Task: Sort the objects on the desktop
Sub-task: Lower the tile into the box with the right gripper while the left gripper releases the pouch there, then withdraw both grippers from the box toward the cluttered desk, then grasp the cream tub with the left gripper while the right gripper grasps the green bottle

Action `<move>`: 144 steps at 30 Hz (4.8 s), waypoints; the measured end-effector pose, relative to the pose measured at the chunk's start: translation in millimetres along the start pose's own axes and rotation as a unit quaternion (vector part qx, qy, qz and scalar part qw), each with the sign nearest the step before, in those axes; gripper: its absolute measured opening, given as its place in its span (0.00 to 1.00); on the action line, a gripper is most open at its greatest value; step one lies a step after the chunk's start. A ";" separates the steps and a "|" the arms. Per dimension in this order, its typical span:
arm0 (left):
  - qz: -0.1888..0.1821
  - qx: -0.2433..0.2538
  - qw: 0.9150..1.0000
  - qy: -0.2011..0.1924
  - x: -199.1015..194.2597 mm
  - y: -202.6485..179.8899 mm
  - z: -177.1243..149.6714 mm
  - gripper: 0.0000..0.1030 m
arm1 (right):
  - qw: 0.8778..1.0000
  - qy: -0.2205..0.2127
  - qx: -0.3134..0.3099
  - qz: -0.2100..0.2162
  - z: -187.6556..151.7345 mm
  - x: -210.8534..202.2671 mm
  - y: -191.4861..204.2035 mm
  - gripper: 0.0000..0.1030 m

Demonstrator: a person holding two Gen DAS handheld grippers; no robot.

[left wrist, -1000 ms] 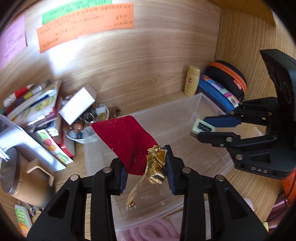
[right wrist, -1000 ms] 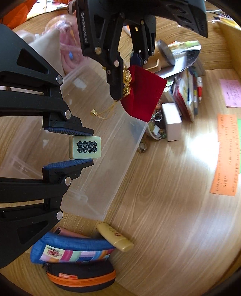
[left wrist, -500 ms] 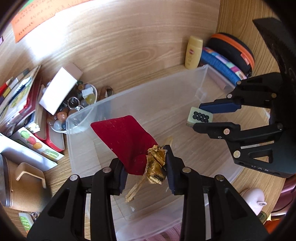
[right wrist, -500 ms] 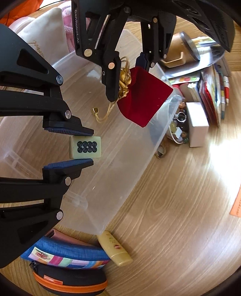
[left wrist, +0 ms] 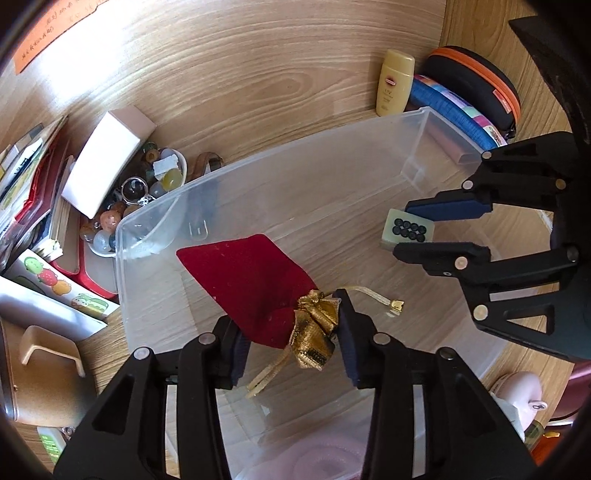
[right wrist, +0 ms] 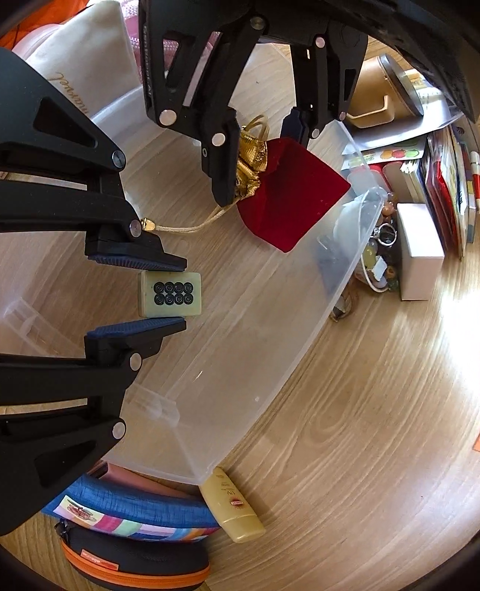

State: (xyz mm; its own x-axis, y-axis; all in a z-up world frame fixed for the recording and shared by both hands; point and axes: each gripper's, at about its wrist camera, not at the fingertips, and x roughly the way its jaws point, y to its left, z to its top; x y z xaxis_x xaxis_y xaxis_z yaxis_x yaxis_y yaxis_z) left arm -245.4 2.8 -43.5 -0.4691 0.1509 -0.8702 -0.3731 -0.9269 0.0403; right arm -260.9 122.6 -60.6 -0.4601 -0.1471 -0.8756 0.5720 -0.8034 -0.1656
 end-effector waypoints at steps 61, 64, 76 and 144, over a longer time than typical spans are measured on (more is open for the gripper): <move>0.082 -0.027 0.978 -0.188 -148.8 -6.0 -39.3 0.96 | 0.985 -0.133 0.068 -0.083 -57.3 -143.0 28.7 0.81; 0.090 -0.032 0.974 -0.204 -160.8 -6.7 -51.4 0.97 | 0.982 -0.145 0.067 -0.099 -69.4 -152.0 36.8 0.82; 0.126 -0.048 0.963 -0.232 -174.9 -17.6 -108.5 0.98 | 0.980 -0.152 0.076 -0.100 -113.2 -150.9 59.9 0.83; 0.048 -0.146 0.979 -0.133 -77.6 -16.9 -193.6 0.98 | 0.980 -0.108 0.167 0.024 -194.9 -80.1 131.1 0.60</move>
State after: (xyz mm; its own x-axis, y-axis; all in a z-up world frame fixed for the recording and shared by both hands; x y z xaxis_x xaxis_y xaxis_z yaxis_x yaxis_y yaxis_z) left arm -47.7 -59.8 -71.7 -0.6966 0.1072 -0.7094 -0.0916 -0.9940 -0.0603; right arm -16.7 141.5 -100.6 -0.5919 -0.2800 -0.7558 0.3591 -0.9311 0.0637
